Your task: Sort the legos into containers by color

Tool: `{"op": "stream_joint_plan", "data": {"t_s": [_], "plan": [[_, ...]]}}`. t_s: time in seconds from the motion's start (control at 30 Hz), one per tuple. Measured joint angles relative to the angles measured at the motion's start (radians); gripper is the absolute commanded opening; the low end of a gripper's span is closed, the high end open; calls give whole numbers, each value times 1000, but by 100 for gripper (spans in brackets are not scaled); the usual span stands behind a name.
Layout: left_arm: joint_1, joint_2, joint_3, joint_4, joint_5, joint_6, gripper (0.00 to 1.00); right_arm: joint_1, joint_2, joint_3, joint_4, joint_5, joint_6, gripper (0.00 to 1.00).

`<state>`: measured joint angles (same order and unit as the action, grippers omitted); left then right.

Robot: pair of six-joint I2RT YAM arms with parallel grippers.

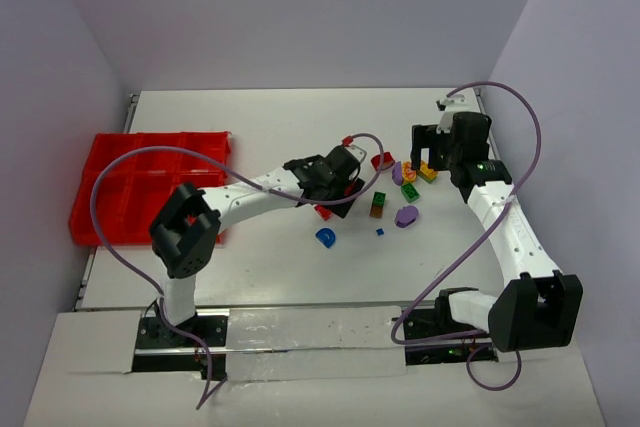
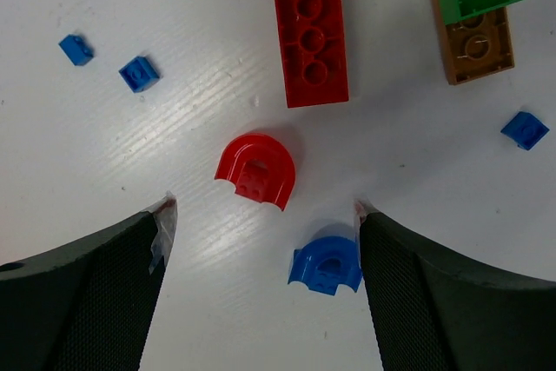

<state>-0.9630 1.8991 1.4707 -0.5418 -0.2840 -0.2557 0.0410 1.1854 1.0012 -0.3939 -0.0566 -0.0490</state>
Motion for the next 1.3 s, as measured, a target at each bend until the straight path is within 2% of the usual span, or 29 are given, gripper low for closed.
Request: {"op": "stream_joint_plan", "data": {"t_s": [0.3, 0.63, 0.8, 1.0, 1.23, 1.3], "plan": [[2, 107, 172, -43, 42, -75, 85, -3, 0, -2, -4, 0, 0, 100], [3, 226, 235, -41, 59, -93, 83, -6, 0, -3, -3, -7, 0, 100], [4, 267, 244, -40, 57, -97, 76, -6, 0, -11, -4, -8, 0, 100], [22, 320, 305, -38, 60, -99, 73, -6, 0, -12, -4, -8, 0, 100], [61, 351, 376, -34, 68, -82, 59, -6, 0, -12, -4, -8, 0, 100], [71, 362, 395, -30, 76, -76, 58, -6, 0, -12, -4, -8, 0, 100]]}}
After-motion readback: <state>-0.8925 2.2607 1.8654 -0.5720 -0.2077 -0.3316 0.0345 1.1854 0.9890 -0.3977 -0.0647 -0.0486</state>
